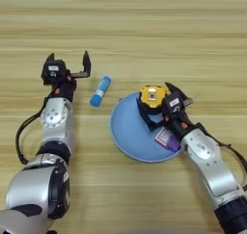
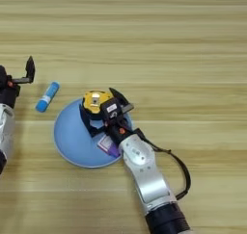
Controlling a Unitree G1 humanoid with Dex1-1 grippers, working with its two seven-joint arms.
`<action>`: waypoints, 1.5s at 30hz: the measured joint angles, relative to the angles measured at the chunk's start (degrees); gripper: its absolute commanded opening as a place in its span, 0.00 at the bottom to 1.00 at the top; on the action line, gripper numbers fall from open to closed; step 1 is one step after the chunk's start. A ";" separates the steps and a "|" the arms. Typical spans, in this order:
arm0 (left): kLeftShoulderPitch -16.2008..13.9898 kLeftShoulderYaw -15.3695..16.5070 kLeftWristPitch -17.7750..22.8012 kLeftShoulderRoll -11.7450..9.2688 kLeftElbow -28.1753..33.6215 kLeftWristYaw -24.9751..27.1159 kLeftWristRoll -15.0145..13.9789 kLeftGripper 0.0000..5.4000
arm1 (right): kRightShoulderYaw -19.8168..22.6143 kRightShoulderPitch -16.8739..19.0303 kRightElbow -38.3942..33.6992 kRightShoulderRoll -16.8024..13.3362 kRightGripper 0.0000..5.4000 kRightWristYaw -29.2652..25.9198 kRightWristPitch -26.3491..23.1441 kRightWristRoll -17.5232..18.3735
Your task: Move the objects on the table
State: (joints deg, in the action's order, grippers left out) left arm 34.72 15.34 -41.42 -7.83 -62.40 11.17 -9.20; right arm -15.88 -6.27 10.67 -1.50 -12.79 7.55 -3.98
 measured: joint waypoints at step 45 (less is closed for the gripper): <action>-0.01 -1.07 -0.28 0.66 0.25 -1.53 0.17 1.00 | 5.10 3.62 -13.33 -3.83 1.00 -1.19 -2.32 0.08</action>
State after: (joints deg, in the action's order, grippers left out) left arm 34.71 14.27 -41.70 -7.18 -62.15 9.63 -9.03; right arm -10.78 -2.65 -2.66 -5.33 -13.98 5.23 -3.90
